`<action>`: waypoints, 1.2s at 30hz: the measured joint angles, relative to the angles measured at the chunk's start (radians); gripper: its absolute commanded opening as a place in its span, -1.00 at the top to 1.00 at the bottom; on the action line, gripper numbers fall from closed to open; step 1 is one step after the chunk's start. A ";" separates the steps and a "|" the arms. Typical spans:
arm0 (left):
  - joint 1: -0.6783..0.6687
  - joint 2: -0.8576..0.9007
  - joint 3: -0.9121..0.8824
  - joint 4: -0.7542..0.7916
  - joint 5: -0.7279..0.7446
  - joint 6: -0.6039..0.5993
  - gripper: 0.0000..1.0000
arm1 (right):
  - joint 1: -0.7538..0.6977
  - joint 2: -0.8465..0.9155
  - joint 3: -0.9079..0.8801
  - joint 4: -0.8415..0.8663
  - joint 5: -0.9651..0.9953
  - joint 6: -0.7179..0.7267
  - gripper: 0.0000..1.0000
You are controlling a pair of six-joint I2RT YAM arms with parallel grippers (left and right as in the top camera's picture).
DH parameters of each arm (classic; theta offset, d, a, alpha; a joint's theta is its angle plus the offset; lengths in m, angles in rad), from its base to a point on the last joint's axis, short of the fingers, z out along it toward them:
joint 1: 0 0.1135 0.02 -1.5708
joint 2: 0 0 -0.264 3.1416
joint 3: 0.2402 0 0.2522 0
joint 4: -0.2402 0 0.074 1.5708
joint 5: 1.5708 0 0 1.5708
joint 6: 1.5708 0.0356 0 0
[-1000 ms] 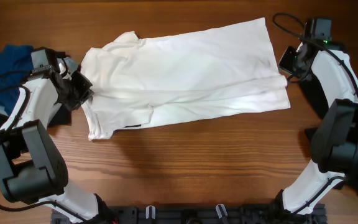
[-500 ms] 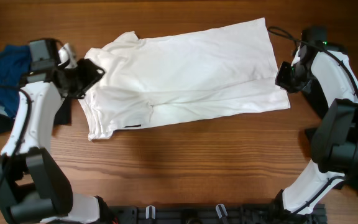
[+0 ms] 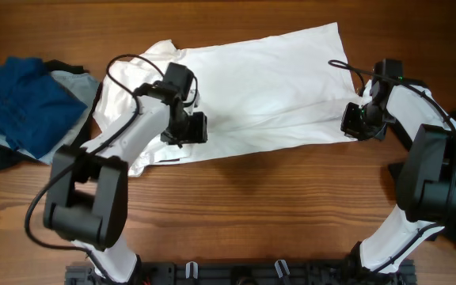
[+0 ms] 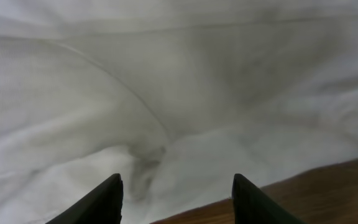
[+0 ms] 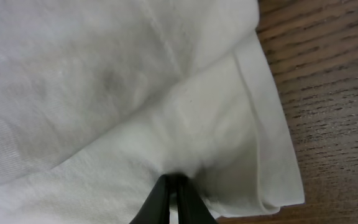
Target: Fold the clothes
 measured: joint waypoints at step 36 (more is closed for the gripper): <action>0.155 0.012 0.045 0.059 -0.177 0.010 0.86 | 0.000 -0.002 -0.002 0.002 -0.002 -0.001 0.87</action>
